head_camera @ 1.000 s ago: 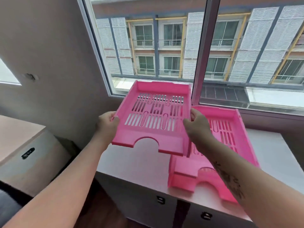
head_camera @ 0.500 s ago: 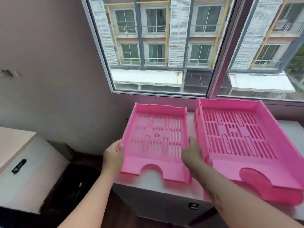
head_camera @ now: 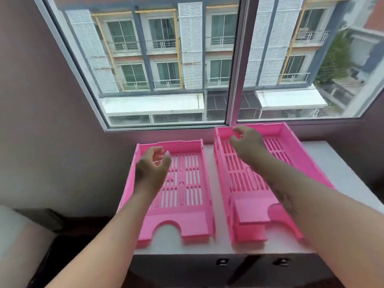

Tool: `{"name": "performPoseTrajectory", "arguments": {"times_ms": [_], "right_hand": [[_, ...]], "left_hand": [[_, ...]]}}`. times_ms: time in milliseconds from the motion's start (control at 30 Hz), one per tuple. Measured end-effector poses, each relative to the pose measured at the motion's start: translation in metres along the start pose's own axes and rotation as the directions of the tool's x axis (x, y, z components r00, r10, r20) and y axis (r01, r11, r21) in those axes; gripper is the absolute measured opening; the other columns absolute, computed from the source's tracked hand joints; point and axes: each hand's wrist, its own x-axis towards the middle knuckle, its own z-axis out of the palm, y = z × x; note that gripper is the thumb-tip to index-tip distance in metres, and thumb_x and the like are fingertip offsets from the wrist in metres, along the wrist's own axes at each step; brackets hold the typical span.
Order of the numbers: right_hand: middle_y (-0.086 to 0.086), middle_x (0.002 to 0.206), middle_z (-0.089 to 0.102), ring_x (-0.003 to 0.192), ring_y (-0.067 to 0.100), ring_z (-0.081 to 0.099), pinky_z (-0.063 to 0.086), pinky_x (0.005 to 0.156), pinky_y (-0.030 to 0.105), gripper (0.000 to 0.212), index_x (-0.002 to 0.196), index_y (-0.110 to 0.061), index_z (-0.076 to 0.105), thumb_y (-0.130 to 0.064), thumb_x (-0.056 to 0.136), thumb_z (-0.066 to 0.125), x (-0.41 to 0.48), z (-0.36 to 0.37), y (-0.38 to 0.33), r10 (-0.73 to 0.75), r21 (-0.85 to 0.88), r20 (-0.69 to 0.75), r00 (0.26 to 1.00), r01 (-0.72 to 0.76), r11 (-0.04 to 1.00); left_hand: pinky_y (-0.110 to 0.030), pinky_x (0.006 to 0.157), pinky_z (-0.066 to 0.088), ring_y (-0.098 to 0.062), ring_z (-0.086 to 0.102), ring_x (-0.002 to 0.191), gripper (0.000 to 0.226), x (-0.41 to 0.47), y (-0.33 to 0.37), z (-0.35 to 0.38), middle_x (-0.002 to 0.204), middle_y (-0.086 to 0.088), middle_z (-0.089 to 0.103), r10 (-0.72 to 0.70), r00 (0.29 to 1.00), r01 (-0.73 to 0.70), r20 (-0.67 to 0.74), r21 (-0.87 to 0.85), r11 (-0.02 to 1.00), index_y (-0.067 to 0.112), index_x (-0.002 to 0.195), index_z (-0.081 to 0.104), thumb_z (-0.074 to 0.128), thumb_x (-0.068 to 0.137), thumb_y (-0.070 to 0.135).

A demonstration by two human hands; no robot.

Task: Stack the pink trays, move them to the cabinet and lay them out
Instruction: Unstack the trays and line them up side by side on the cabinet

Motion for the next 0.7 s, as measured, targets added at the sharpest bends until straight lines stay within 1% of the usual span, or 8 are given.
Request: {"name": "performPoseTrajectory", "arguments": {"times_ms": [100,200,300,367,433,500,600,700], "right_hand": [[0.011,0.134,0.062,0.076,0.023,0.060,0.051,0.073,0.032,0.043,0.135,-0.013,0.056,-0.014,0.093,0.052,0.015,-0.049,0.036,0.035,-0.159,-0.062,0.997,-0.044,0.986],[0.015,0.136,0.056,0.104,0.035,0.062,0.050,0.088,0.041,0.044,0.134,-0.011,0.056,-0.016,0.091,0.051,0.018,-0.095,0.087,0.101,-0.363,-0.126,0.987,-0.141,0.921],[0.020,0.129,0.054,0.109,0.038,0.056,0.044,0.079,0.039,0.046,0.136,-0.006,0.046,-0.016,0.091,0.051,0.009,-0.121,0.138,0.227,-0.427,-0.104,0.968,-0.250,0.869],[0.019,0.112,0.060,0.090,0.036,0.057,0.042,0.070,0.035,0.035,0.124,-0.003,0.049,-0.012,0.091,0.048,0.003,-0.126,0.163,0.286,-0.379,-0.026,0.958,-0.274,0.884],[0.019,0.105,0.065,0.081,0.032,0.056,0.043,0.067,0.034,0.024,0.111,-0.004,0.056,-0.007,0.091,0.042,0.002,-0.127,0.176,0.274,-0.335,0.019,0.962,-0.252,0.908],[0.019,0.102,0.065,0.080,0.033,0.058,0.044,0.065,0.033,0.025,0.107,-0.004,0.058,-0.005,0.091,0.039,0.006,-0.131,0.179,0.229,-0.299,0.021,0.973,-0.212,0.930],[0.017,0.099,0.065,0.073,0.031,0.059,0.043,0.060,0.030,0.029,0.109,-0.006,0.061,-0.005,0.092,0.038,0.020,-0.154,0.179,0.152,-0.242,0.004,0.988,-0.146,0.959],[0.016,0.098,0.065,0.071,0.029,0.055,0.038,0.055,0.029,0.028,0.109,-0.008,0.062,-0.006,0.091,0.039,0.035,-0.196,0.193,0.122,-0.248,-0.024,0.992,-0.124,0.961]], "left_hand": [[-0.019,0.080,0.048,-0.016,0.067,0.096,0.033,-0.009,0.034,0.048,0.109,-0.003,0.072,0.026,0.992,-0.027,0.126,0.002,1.000,0.007,0.122,0.065,0.065,0.093,0.023],[-0.030,0.094,0.049,-0.023,0.064,0.116,0.047,-0.027,0.058,0.094,0.128,-0.011,0.066,-0.054,0.959,0.050,0.279,0.021,0.999,0.007,0.135,0.057,0.064,0.093,0.026],[-0.035,0.104,0.043,-0.025,0.054,0.131,0.061,-0.055,0.072,0.126,0.145,-0.012,0.054,-0.165,0.909,0.153,0.384,0.064,0.986,0.006,0.148,0.042,0.062,0.095,0.026],[-0.039,0.101,0.048,-0.028,0.062,0.116,0.046,-0.064,0.074,0.139,0.130,-0.012,0.064,-0.184,0.917,0.158,0.353,0.102,0.982,0.005,0.140,0.051,0.057,0.095,0.014],[-0.047,0.080,0.057,-0.026,0.065,0.083,0.029,-0.065,0.075,0.144,0.104,-0.019,0.072,-0.169,0.943,0.136,0.288,0.133,0.982,0.004,0.116,0.064,0.051,0.091,0.009],[-0.045,0.060,0.051,-0.025,0.057,0.064,0.027,-0.063,0.077,0.146,0.093,-0.027,0.070,-0.149,0.959,0.112,0.241,0.164,0.980,0.001,0.100,0.065,0.049,0.084,0.016],[-0.049,0.067,0.057,-0.035,0.069,0.073,0.024,-0.063,0.098,0.152,0.087,-0.019,0.074,-0.109,0.976,0.078,0.187,0.164,0.983,0.007,0.097,0.069,0.052,0.084,0.015],[-0.043,0.069,0.055,-0.035,0.070,0.084,0.021,-0.072,0.133,0.180,0.089,-0.015,0.075,-0.084,0.980,0.067,0.182,0.099,0.993,0.006,0.099,0.071,0.054,0.086,0.010]]}}
